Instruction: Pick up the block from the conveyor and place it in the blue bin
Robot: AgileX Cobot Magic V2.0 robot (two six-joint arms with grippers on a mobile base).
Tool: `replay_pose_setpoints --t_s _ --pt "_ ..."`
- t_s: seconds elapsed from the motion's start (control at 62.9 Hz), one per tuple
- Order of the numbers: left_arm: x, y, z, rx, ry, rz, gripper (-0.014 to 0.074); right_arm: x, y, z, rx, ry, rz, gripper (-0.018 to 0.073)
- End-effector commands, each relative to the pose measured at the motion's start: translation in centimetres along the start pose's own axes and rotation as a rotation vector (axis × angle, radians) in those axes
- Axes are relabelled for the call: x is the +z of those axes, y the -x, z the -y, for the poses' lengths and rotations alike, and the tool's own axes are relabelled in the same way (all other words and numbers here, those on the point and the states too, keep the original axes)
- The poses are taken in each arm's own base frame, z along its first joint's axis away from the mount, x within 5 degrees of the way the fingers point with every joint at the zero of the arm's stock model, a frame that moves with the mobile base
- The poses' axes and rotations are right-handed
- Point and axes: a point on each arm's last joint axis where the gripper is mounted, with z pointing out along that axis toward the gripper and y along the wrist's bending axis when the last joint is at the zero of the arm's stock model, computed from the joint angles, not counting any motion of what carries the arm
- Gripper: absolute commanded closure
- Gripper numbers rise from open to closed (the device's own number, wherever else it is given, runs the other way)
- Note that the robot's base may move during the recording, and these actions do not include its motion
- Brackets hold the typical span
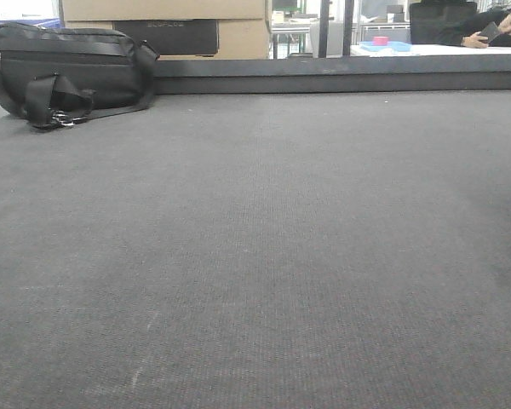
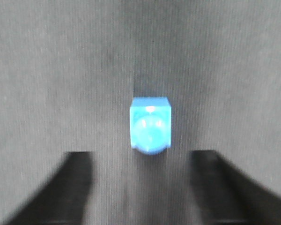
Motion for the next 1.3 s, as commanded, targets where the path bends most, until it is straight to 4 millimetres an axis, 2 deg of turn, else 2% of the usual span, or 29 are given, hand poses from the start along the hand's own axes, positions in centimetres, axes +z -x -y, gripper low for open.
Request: replay_pose_setpoints --t_s 0.0,0.207,0.397,0.667,0.906,1.16,1.24,1.287 --pt "-0.1 0.3 0.1 -0.002 -0.009 0.024 0.0708 0.8 0.1 0.2 0.0 -0.014 0.038 0.018" --pt "-0.1 0.4 0.1 -0.002 -0.009 0.028 0.0708 3.5 -1.1 0.7 0.004 -0.029 0.033 0.0241" --pt "-0.1 0.5 0.1 -0.002 -0.01 0.035 0.0708 5.2 -1.9 1.0 0.005 -0.039 0.044 0.0243" --pt "-0.1 0.5 0.1 -0.002 -0.01 0.035 0.0708 6.0 -1.8 1.2 -0.006 -0.056 0.069 0.0243" --pt "-0.1 0.4 0.1 -0.002 -0.009 0.024 0.0708 8.4 -1.4 1.4 0.004 -0.057 -0.035 0.0243" --pt "-0.1 0.4 0.1 -0.002 -0.009 0.024 0.0708 8.7 -1.2 1.5 0.004 -0.057 -0.039 0.0245" --pt "-0.1 0.4 0.1 -0.002 -0.009 0.024 0.0708 8.7 -1.1 1.5 0.004 -0.057 -0.032 0.0307" --pt "-0.1 0.4 0.1 -0.002 -0.009 0.024 0.0708 8.7 -1.1 1.5 0.004 -0.057 -0.03 0.0391"
